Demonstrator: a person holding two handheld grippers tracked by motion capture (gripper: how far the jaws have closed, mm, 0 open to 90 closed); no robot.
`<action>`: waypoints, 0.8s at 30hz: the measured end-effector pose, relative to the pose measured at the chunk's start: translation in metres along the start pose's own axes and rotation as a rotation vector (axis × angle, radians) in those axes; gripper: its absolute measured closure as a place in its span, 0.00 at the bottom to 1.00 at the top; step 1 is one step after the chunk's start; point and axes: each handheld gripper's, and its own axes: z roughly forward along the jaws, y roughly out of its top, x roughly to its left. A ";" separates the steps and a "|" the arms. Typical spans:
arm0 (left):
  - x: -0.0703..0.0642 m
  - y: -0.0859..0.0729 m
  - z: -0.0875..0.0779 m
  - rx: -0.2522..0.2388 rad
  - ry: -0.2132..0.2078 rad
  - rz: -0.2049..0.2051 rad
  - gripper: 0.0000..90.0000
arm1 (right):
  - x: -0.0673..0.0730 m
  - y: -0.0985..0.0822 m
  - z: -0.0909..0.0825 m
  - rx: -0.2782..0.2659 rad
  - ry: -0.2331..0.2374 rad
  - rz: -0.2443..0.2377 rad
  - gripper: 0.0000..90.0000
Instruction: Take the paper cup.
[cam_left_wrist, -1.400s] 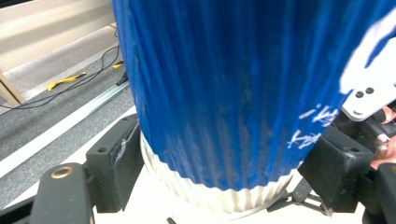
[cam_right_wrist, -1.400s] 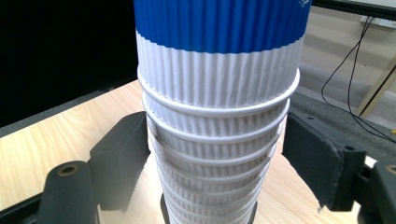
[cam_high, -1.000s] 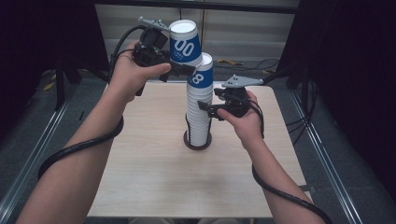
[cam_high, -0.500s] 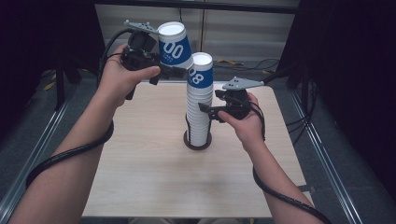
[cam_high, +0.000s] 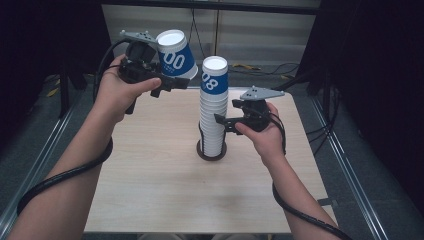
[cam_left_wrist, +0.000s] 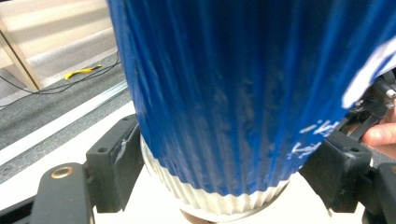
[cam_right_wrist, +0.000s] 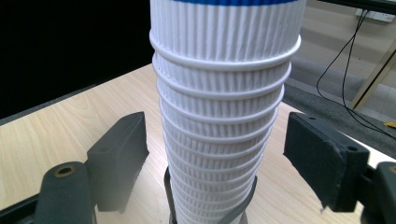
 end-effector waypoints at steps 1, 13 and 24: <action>0.000 -0.003 -0.001 -0.002 0.006 -0.002 0.24 | 0.000 -0.001 0.000 0.001 -0.002 0.001 0.23; 0.002 -0.021 -0.006 0.011 0.019 -0.007 0.24 | 0.001 -0.012 0.000 0.019 0.015 -0.001 0.20; 0.002 -0.048 -0.003 0.046 0.017 -0.022 0.24 | 0.003 -0.023 -0.002 0.033 0.029 0.004 0.18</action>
